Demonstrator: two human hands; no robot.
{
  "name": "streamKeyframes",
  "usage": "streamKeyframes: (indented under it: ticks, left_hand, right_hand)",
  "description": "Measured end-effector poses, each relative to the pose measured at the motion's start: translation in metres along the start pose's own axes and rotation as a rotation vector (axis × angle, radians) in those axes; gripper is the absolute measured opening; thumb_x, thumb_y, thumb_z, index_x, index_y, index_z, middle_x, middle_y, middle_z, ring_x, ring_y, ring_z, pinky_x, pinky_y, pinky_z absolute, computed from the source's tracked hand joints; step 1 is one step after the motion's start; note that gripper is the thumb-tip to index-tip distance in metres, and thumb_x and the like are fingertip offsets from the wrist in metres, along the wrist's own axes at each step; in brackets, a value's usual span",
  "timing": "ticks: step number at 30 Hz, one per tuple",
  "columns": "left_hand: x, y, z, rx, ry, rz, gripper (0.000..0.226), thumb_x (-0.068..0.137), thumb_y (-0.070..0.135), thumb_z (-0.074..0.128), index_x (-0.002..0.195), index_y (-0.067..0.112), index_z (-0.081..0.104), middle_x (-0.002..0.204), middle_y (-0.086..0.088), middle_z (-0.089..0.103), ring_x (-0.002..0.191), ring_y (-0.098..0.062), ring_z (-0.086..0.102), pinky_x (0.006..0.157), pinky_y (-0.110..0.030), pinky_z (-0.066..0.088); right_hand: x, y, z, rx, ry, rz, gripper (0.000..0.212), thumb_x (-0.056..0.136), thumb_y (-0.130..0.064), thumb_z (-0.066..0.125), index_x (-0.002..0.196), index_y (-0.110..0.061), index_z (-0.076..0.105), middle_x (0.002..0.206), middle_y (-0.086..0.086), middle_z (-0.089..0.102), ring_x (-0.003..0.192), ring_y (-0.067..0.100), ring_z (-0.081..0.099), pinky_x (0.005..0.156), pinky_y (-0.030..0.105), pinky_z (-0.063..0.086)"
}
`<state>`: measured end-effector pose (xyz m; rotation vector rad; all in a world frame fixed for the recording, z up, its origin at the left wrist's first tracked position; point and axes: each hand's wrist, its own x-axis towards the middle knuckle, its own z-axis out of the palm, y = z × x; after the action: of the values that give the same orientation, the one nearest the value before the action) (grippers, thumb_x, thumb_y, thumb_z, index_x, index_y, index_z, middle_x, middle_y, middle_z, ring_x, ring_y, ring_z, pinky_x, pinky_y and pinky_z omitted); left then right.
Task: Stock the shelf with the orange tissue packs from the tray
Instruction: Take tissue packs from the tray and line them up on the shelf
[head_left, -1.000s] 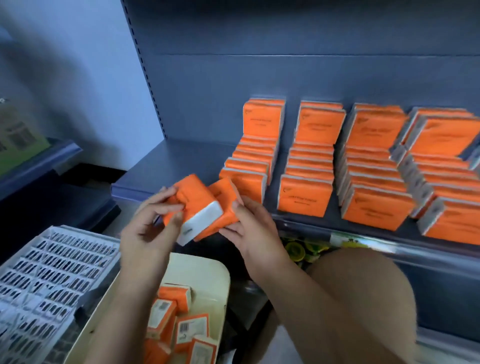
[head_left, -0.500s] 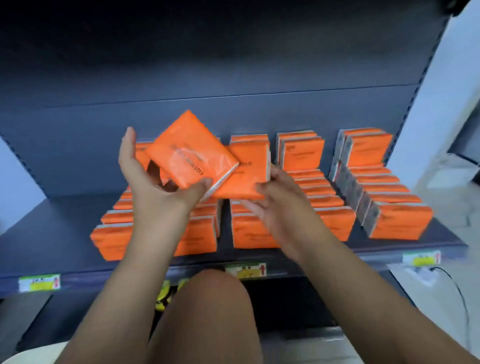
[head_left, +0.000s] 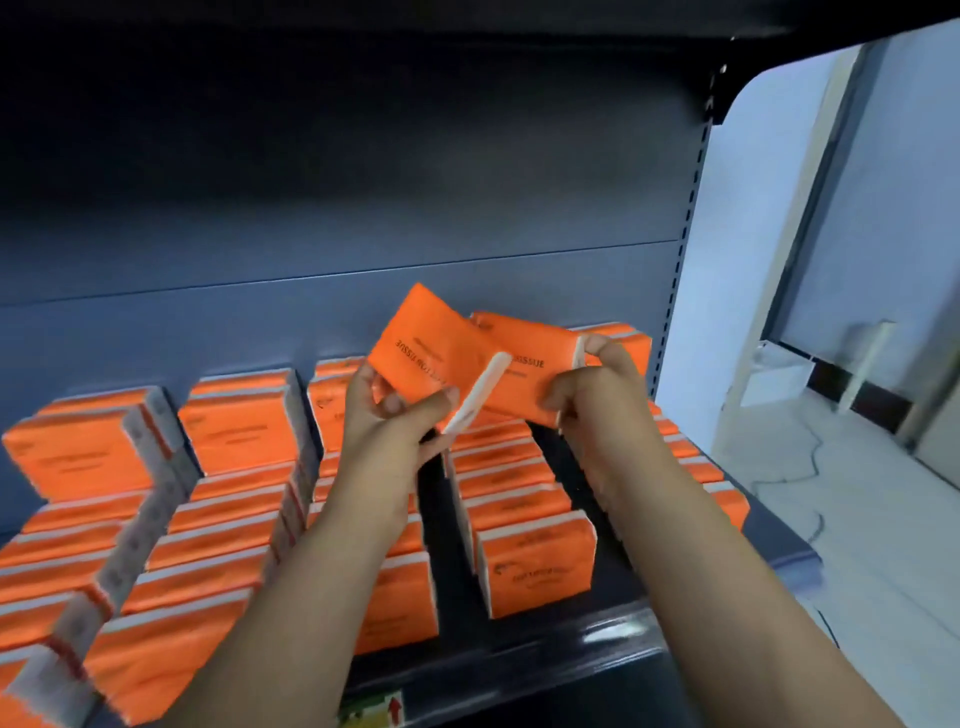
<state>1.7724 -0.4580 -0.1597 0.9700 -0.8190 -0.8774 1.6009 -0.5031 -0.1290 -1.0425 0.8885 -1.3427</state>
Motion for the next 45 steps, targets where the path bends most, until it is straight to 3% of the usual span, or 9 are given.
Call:
streamKeyframes:
  ticks: [3, 6, 10, 17, 21, 25, 29, 35, 45]
  left_hand:
    - [0.010, -0.018, 0.017, 0.049, -0.030, 0.028, 0.064, 0.085, -0.007, 0.076, 0.131, 0.030, 0.053, 0.116, 0.001, 0.077, 0.112, -0.021, 0.073, 0.098, -0.055, 0.058]
    - [0.023, -0.030, 0.030, 0.067, -0.065, 0.066, 0.075, 0.079, -0.009, 0.080, 0.139, 0.022, 0.048, 0.120, -0.003, 0.076, 0.115, -0.024, 0.072, 0.105, -0.058, 0.053]
    - [0.034, -0.041, 0.040, 0.126, -0.152, 0.070, 0.079, 0.067, 0.003, 0.083, 0.135, 0.028, 0.051, 0.122, -0.009, 0.074, 0.117, -0.024, 0.071, 0.104, -0.052, 0.054]
    - [0.042, -0.055, 0.061, 0.213, -0.221, 0.056, 0.088, 0.077, -0.016, 0.078, 0.145, 0.029, 0.044, 0.119, -0.006, 0.076, 0.110, -0.021, 0.073, 0.095, -0.040, 0.057]
    - [0.043, -0.059, 0.063, 0.255, -0.189, 0.044, 0.093, 0.076, -0.012, 0.081, 0.148, 0.033, 0.043, 0.121, -0.004, 0.075, 0.110, -0.018, 0.073, 0.094, -0.039, 0.059]
    - [0.045, -0.057, 0.056, 0.296, -0.124, 0.047, 0.087, 0.073, -0.006, 0.086, 0.139, 0.038, 0.050, 0.119, -0.005, 0.075, 0.107, -0.019, 0.074, 0.095, -0.049, 0.060]
    - [0.046, -0.055, 0.049, 0.350, -0.037, 0.075, 0.098, 0.063, 0.002, 0.093, 0.143, 0.035, 0.044, 0.111, -0.005, 0.077, 0.102, -0.019, 0.076, 0.093, -0.044, 0.060]
    - [0.045, -0.058, 0.050, 0.478, 0.134, 0.189, 0.072, 0.071, 0.006, 0.090, 0.112, 0.025, 0.035, 0.118, -0.013, 0.066, 0.101, -0.018, 0.071, 0.093, -0.041, 0.057]
    - [0.043, -0.062, 0.044, 0.493, 0.079, 0.124, 0.063, 0.072, 0.012, 0.091, 0.112, 0.033, 0.046, 0.119, -0.003, 0.066, 0.106, -0.015, 0.070, 0.097, -0.047, 0.057]
  right_hand:
    - [0.021, -0.014, -0.012, -0.231, 0.038, -0.031, 0.043, 0.065, 0.012, 0.054, 0.094, -0.019, 0.055, 0.067, 0.006, 0.055, 0.056, 0.020, 0.054, 0.056, 0.030, 0.040]
    - [0.046, -0.022, -0.024, -0.395, 0.034, -0.061, 0.048, 0.050, -0.006, 0.055, 0.095, -0.021, 0.055, 0.078, 0.011, 0.059, 0.071, 0.027, 0.058, 0.068, 0.042, 0.049]
    - [0.074, -0.033, -0.045, -0.561, -0.030, -0.099, 0.053, 0.059, -0.024, 0.071, 0.112, -0.018, 0.062, 0.105, 0.010, 0.075, 0.093, 0.028, 0.076, 0.086, 0.057, 0.062]
    - [0.084, -0.039, -0.079, -1.163, -0.053, -0.336, 0.043, 0.073, -0.011, 0.082, 0.110, -0.032, 0.075, 0.096, -0.004, 0.072, 0.088, 0.014, 0.065, 0.076, 0.024, 0.046]
    - [0.094, -0.034, -0.103, -1.183, -0.029, -0.357, 0.038, 0.073, -0.012, 0.086, 0.107, -0.028, 0.076, 0.092, 0.001, 0.071, 0.078, 0.016, 0.063, 0.064, 0.022, 0.043]
    - [0.100, -0.032, -0.128, -1.288, 0.038, -0.330, 0.041, 0.074, -0.021, 0.090, 0.111, -0.029, 0.075, 0.100, -0.002, 0.069, 0.092, 0.020, 0.062, 0.077, 0.026, 0.042]
    - [0.103, -0.027, -0.141, -1.188, 0.103, -0.373, 0.037, 0.076, -0.014, 0.086, 0.106, -0.026, 0.067, 0.101, -0.004, 0.066, 0.093, 0.020, 0.059, 0.072, 0.028, 0.041]
    - [0.107, -0.009, -0.146, -1.242, 0.077, -0.476, 0.052, 0.083, -0.012, 0.079, 0.131, -0.028, 0.070, 0.123, 0.000, 0.073, 0.108, 0.024, 0.066, 0.093, 0.035, 0.051]
    - [0.115, 0.017, -0.142, -1.368, 0.218, -0.513, 0.059, 0.081, -0.009, 0.059, 0.139, -0.025, 0.065, 0.146, 0.010, 0.056, 0.128, 0.038, 0.056, 0.097, 0.049, 0.055]
